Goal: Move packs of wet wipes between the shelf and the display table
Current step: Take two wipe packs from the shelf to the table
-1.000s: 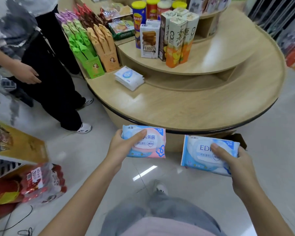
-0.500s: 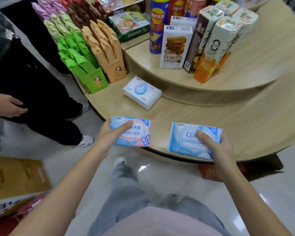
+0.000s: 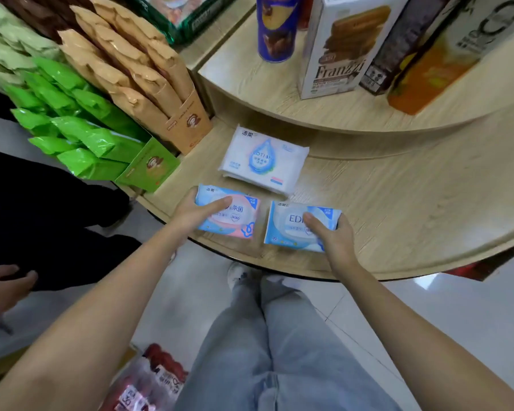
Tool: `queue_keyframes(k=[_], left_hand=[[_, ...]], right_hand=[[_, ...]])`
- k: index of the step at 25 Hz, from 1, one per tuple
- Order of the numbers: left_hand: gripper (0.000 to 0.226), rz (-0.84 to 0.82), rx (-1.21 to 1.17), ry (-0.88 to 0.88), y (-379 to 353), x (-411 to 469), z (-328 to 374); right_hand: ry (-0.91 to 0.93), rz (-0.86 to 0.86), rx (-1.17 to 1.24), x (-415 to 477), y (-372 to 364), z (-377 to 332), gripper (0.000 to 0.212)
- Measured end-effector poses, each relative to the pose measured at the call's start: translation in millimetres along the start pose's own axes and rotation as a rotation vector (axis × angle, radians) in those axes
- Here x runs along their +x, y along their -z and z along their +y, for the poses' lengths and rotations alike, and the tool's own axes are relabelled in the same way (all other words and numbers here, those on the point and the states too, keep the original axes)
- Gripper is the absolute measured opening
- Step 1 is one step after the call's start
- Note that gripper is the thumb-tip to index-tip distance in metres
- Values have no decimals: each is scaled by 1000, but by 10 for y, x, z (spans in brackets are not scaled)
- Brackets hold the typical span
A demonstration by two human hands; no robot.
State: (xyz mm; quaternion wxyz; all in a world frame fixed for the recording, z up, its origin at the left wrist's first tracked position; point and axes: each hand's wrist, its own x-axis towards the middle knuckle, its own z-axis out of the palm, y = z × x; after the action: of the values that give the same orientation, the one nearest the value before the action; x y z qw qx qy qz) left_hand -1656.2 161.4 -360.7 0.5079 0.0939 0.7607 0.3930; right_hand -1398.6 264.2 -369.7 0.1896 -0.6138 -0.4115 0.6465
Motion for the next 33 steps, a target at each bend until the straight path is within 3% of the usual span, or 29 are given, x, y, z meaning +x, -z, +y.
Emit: queue_keyframes(k=[2,6,9,12,16,19,21,24,27,30,33], left_hand=[[43,-37,36,22,-3,172,-57],[52,-76,183,8,21,337,-180],[60,59,523,-83,82,363,-256],[76,149,693,-180,60,332,-341],[62,258,913,-257,61,242,-186],[27,270,713,-424,24,-11,14],[20,143,570,-432,-74,-263,89],[15,-99,615,-372,-320,-565,56],[13,-408,874,-371,-507,-672,-42],[17,-768,1149,-484,-859,-741,-56],[22,-826,1381,-675,-1452,-964,-61]], right_hand=[[-18,25,-20,118,-106,111,40],[-28,106,-119,116,-174,265,45],[43,179,-300,83,-158,279,47],[61,190,-483,171,-27,365,62],[2,141,-523,214,36,232,61],[-126,100,-605,138,252,98,43],[-142,88,-554,16,413,-7,37],[-149,82,-400,-319,657,-69,19],[-202,106,-296,-807,848,171,17],[-287,299,-99,-1432,909,756,15],[-370,532,141,-2168,840,1433,13]])
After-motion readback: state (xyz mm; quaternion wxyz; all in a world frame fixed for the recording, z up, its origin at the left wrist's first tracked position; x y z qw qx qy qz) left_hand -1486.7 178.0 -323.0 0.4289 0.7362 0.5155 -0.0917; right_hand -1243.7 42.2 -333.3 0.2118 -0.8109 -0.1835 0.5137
